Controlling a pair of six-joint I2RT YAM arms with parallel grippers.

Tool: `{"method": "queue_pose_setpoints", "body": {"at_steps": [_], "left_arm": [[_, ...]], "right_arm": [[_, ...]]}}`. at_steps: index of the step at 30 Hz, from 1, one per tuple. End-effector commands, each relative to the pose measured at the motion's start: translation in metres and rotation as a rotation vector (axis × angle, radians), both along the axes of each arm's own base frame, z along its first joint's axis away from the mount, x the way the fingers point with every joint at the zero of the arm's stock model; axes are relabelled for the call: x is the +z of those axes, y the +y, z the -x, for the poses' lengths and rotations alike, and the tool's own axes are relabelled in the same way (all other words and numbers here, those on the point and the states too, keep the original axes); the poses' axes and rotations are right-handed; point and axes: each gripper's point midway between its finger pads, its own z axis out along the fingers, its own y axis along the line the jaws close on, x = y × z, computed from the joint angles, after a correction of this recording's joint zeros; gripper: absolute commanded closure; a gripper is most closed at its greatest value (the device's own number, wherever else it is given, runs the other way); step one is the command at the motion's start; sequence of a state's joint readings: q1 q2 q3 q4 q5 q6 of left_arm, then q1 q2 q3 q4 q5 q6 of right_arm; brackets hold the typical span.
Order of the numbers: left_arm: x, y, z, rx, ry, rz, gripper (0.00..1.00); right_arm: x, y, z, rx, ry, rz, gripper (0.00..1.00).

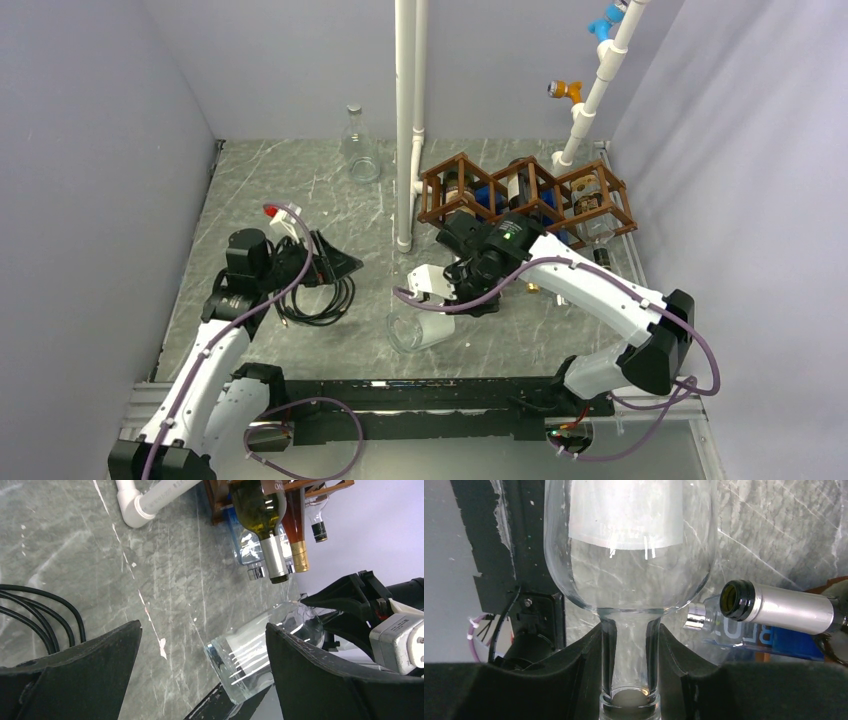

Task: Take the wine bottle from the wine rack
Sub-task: Pick up the wine bottle from the wine rack, then place the wine bottle at the center of the board.

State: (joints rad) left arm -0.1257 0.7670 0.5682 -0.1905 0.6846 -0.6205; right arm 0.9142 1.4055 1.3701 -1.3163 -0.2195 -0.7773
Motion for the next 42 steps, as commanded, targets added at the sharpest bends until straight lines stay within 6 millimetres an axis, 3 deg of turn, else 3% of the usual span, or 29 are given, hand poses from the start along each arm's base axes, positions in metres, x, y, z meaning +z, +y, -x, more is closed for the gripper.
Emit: {"method": "queue_pose_setpoints", "body": {"at_steps": [1,15,21,26,34,38,42], "left_arm": [[0.002,-0.009,0.002,-0.031,0.002,0.029,0.01],[-0.017,-0.029,0.009,-0.092,0.031,-0.036,0.01],[-0.019,-0.048,0.019,-0.195,-0.082,-0.086,0.00],[-0.023,-0.070,0.035,-0.317,-0.309,-0.155,0.00],[-0.004,-0.083,0.064,-0.404,-0.644,-0.149,0.00],[-0.006,-0.091,0.074,-0.443,-0.689,-0.171,0.00],[-0.021,-0.089,0.063,-0.396,-0.616,-0.228,0.00]], "right_arm": [[0.022,0.016,-0.014,0.043,-0.113,-0.093,1.00],[0.013,-0.002,-0.019,0.101,-0.172,0.023,1.00],[0.012,-0.002,-0.015,0.133,-0.171,0.035,1.00],[0.008,-0.005,-0.009,0.170,-0.158,0.047,1.00],[0.005,-0.010,-0.003,0.171,-0.137,0.052,1.00],[0.006,-0.010,-0.006,0.162,-0.144,0.059,1.00],[0.007,-0.011,-0.011,0.162,-0.166,0.073,1.00]]}}
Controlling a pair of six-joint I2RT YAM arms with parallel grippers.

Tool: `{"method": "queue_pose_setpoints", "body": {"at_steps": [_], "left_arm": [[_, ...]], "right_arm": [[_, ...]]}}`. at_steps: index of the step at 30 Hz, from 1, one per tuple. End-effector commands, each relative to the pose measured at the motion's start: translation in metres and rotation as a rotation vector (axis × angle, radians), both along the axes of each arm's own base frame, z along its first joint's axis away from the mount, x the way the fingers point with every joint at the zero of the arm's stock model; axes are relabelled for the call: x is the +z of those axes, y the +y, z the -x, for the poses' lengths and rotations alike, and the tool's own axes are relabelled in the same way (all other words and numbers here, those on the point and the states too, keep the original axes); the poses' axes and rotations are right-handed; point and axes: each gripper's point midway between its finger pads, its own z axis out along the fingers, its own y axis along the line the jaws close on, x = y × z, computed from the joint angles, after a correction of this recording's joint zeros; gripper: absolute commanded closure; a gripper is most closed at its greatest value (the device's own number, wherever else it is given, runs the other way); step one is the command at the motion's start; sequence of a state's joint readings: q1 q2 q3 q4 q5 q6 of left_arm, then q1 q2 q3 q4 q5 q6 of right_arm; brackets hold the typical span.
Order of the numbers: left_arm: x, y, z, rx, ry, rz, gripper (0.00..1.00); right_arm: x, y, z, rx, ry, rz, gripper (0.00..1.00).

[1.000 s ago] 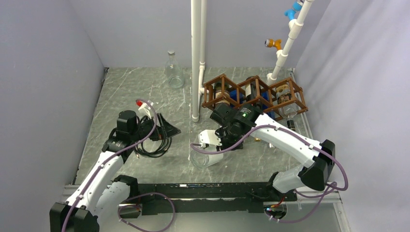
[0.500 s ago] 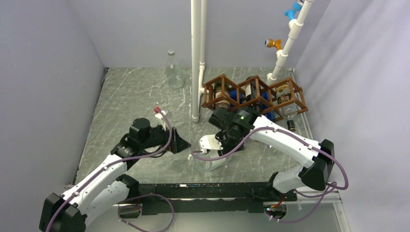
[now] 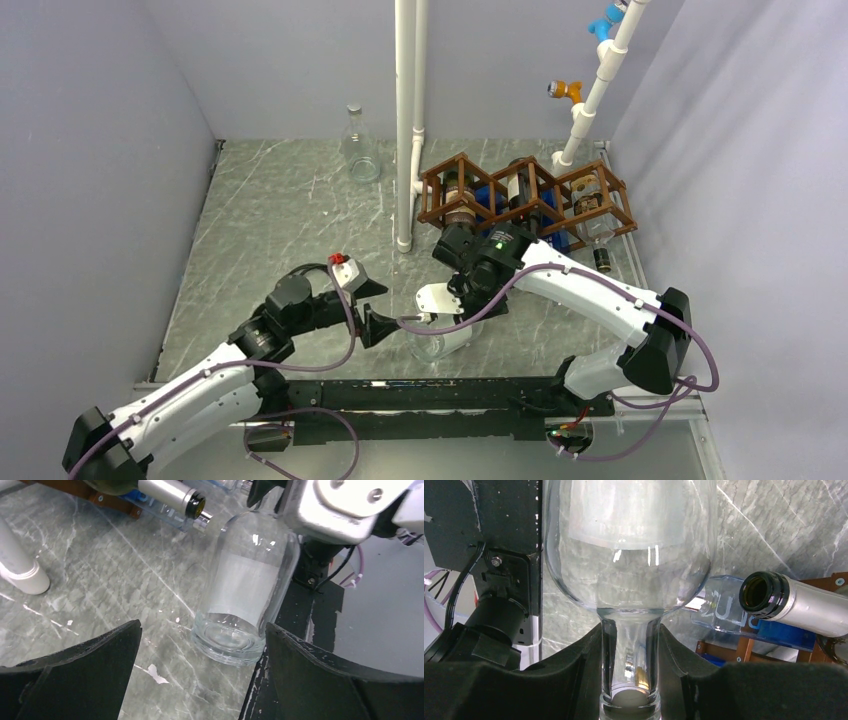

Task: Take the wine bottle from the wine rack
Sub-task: Place the wine bottle at the center of the board.

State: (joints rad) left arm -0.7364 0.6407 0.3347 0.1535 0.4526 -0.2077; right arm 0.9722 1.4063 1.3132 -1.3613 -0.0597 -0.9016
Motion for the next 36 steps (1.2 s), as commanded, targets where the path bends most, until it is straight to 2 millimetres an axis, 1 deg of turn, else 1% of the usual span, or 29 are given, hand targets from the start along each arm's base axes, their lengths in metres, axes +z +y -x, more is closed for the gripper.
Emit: {"method": "queue_pose_setpoints", "body": {"at_steps": [1,8,13,19,25,36], "left_arm": [[-0.002,0.001,-0.019,0.084,-0.029,-0.025,0.01],[-0.017,-0.003,-0.023,0.132,0.118,-0.015,0.01],[-0.031,0.001,-0.030,0.217,0.247,-0.053,0.00],[-0.032,-0.005,-0.030,0.201,0.286,-0.058,0.00],[-0.039,-0.012,-0.027,0.170,0.330,-0.075,0.01],[-0.055,-0.018,-0.021,0.168,0.455,-0.069,0.00]], "right_arm": [[0.021,0.014,-0.009,0.021,-0.072,-0.101,1.00],[0.024,0.013,-0.018,0.024,-0.111,-0.076,1.00],[0.024,0.009,-0.023,0.030,-0.147,-0.038,1.00],[0.022,0.008,-0.019,0.047,-0.150,-0.026,1.00],[0.018,0.007,-0.019,0.061,-0.164,0.005,0.98],[0.020,0.016,-0.021,0.078,-0.187,0.012,0.94]]}}
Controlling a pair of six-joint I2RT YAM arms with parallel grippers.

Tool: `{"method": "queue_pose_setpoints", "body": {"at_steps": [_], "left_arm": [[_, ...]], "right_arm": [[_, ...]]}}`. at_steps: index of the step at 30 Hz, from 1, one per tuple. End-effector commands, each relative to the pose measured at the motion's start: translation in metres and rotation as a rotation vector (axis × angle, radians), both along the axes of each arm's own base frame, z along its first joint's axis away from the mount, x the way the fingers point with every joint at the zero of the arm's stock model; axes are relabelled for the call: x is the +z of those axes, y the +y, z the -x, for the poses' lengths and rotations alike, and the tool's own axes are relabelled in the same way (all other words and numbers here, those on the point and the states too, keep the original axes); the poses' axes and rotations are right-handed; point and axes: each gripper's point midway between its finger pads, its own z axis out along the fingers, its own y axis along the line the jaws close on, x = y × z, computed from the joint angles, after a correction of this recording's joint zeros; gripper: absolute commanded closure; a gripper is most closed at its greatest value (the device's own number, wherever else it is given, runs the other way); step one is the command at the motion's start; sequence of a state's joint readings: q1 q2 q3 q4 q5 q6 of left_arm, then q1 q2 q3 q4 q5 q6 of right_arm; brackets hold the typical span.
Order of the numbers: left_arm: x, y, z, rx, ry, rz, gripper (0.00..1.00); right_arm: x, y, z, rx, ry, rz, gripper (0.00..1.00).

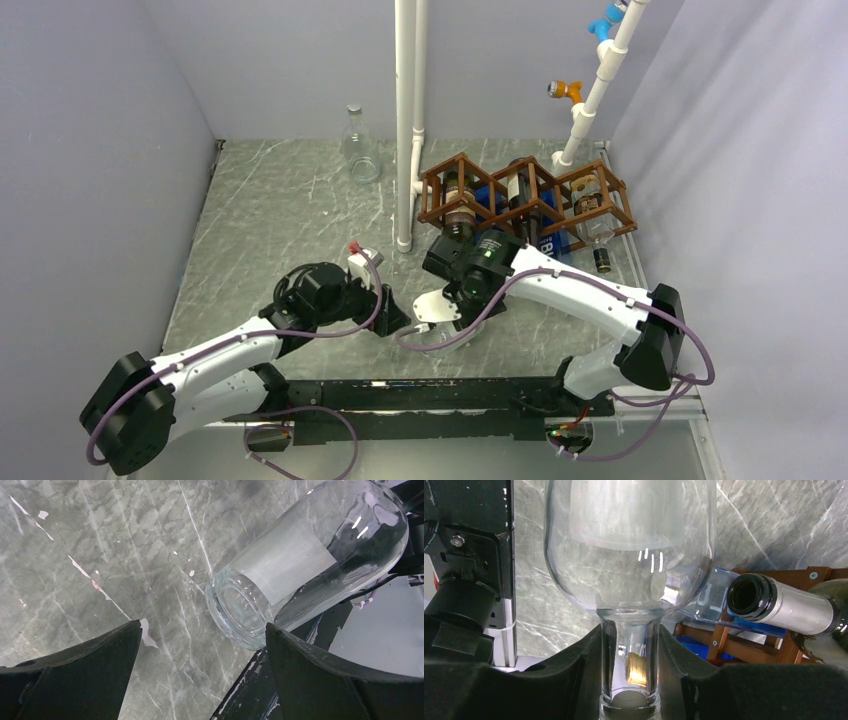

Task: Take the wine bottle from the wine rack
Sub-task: Place the wine bottle at the center of the board.

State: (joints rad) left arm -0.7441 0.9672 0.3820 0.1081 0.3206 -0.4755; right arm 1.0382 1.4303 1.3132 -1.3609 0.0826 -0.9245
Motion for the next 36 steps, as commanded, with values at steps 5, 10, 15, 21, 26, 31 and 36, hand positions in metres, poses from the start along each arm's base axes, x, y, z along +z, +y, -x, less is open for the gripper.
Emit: {"method": "queue_pose_setpoints", "body": {"at_steps": [5,10,15,21,26,31,36], "left_arm": [[0.016,-0.011,-0.001,0.010,0.030,0.076,0.01],[0.013,-0.009,-0.001,0.021,0.043,0.069,0.01],[0.009,-0.008,0.000,0.027,0.052,0.063,0.03],[0.003,-0.007,0.001,0.034,0.075,0.054,0.05],[0.015,-0.006,0.003,-0.014,0.007,0.045,0.03],[0.051,0.001,0.007,-0.088,-0.256,0.107,0.00],[0.067,0.002,0.020,-0.150,-0.497,0.224,0.00]], "right_arm": [[0.017,0.024,-0.008,0.031,-0.077,-0.078,0.92],[0.017,0.028,-0.006,0.045,-0.078,-0.074,0.86],[0.018,0.033,-0.005,0.048,-0.078,-0.082,0.83],[0.018,0.036,-0.006,0.054,-0.083,-0.078,0.82],[0.019,0.036,-0.006,0.057,-0.092,-0.075,0.82],[0.022,0.037,-0.006,0.053,-0.094,-0.092,0.82],[0.022,0.036,-0.005,0.050,-0.098,-0.102,0.81]]}}
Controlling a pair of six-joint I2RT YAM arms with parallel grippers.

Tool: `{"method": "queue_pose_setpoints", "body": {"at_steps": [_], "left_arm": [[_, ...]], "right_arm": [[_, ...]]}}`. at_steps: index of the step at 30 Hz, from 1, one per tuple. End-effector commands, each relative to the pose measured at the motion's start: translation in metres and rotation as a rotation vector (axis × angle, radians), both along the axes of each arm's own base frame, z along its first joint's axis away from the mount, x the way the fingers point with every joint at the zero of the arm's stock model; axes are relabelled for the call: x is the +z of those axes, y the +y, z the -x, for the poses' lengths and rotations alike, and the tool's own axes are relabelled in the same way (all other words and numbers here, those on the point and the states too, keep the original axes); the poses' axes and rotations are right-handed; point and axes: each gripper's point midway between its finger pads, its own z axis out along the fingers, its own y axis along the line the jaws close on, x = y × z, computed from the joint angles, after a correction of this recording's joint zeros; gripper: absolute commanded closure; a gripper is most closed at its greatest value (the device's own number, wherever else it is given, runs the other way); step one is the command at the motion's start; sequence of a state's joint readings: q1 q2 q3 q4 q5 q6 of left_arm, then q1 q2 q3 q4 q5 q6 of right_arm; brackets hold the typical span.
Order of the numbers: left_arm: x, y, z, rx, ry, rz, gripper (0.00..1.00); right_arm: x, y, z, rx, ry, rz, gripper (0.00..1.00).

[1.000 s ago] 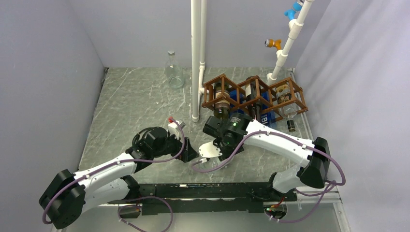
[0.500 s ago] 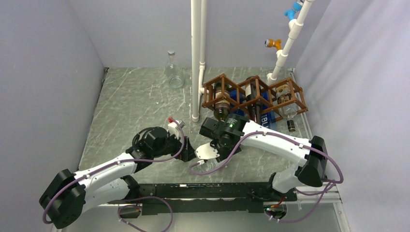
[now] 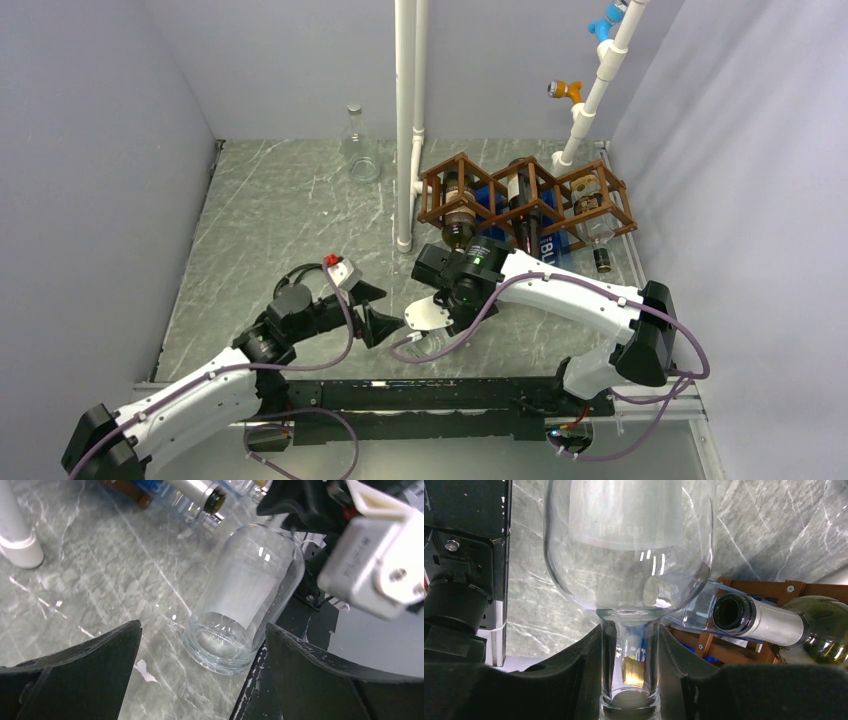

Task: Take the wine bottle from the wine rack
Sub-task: Place the wine bottle at the center of the board.

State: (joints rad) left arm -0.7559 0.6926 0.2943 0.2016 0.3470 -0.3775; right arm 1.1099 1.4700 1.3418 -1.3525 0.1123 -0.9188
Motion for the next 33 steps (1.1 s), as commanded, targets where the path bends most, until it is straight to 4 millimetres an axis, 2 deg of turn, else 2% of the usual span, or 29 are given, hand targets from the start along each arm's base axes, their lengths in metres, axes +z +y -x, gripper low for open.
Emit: {"method": "queue_pose_setpoints", "body": {"at_steps": [1,6,14,25,33], "left_arm": [[0.015,-0.005,0.011,-0.087,-0.251,0.079,0.00],[0.015,-0.017,0.024,-0.140,-0.407,0.054,0.01],[0.003,-0.037,0.033,-0.158,-0.565,-0.023,0.01],[-0.010,-0.053,0.038,-0.144,-0.608,-0.038,0.00],[-0.027,-0.065,0.042,-0.173,-0.569,-0.051,0.00]], "right_arm": [[0.022,0.019,-0.009,-0.012,-0.068,-0.124,0.81],[0.024,0.021,-0.007,-0.021,-0.056,-0.147,0.81],[0.026,0.025,-0.003,-0.039,-0.025,-0.176,0.80],[0.026,0.028,-0.002,-0.095,0.013,-0.210,0.80],[0.028,0.032,-0.006,-0.110,0.015,-0.220,0.79]]}}
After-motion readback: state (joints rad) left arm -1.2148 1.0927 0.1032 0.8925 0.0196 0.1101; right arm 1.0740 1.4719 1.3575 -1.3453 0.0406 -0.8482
